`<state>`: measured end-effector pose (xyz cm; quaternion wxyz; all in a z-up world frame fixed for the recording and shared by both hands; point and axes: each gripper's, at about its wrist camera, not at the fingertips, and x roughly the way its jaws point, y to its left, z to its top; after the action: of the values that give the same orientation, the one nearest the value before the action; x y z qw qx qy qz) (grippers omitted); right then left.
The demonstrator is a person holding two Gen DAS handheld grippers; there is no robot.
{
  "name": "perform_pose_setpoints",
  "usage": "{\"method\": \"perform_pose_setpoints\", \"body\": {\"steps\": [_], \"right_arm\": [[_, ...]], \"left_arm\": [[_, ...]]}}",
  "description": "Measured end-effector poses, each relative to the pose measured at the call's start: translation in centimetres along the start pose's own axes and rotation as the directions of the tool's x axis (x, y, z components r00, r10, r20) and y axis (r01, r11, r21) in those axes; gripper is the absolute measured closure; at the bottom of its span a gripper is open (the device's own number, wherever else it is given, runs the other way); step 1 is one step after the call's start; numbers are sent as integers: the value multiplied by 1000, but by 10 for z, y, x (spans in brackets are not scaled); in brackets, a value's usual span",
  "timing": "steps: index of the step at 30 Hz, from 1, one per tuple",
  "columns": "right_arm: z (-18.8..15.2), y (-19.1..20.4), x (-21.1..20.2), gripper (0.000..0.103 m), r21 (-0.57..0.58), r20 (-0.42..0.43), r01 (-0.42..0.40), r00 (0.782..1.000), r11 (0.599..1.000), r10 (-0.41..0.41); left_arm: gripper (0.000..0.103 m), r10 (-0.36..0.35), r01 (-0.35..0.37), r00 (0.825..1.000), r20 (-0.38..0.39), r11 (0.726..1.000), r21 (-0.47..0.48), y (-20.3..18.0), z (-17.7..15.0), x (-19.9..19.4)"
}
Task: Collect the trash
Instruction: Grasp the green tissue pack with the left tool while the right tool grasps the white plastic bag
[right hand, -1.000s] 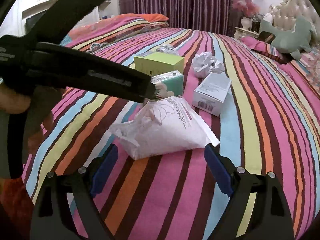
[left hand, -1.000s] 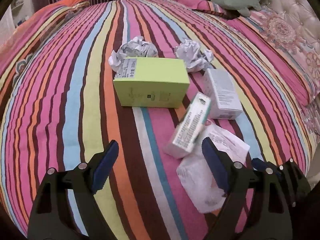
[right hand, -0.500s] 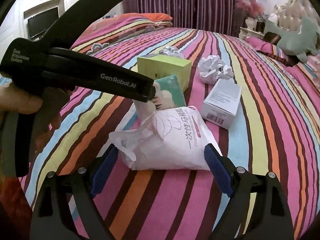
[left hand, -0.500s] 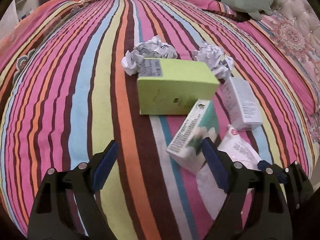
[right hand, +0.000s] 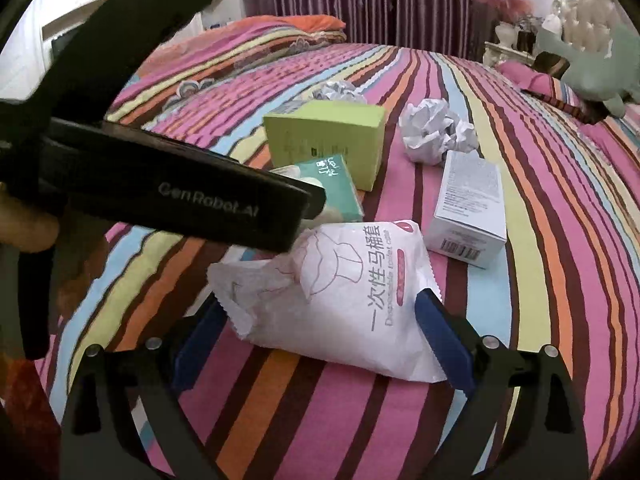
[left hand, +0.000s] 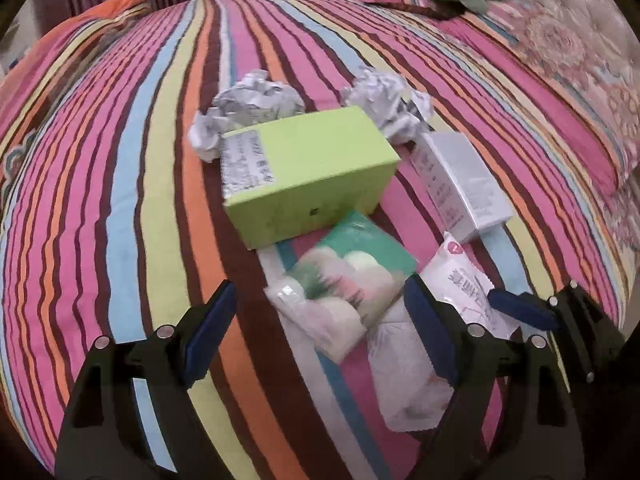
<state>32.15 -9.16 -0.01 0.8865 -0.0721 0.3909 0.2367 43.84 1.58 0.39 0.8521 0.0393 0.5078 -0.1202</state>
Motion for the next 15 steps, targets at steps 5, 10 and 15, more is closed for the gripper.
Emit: {"method": "perform_pose_setpoints", "body": {"steps": [5, 10, 15], "right_arm": [[-2, -3, 2, 15, -37, -38, 21, 999, 999, -22], [-14, -20, -2, 16, -31, -59, 61, 996, 998, -63], [-27, -47, -9, 16, 62, -54, 37, 998, 997, -33]], "left_arm": [[20, -2, 3, 1000, -22, 999, 35, -2, 3, 5], [20, -65, 74, 995, -79, 990, 120, 0, 2, 11], [20, -50, 69, 994, -98, 977, 201, -3, 3, 23]]}}
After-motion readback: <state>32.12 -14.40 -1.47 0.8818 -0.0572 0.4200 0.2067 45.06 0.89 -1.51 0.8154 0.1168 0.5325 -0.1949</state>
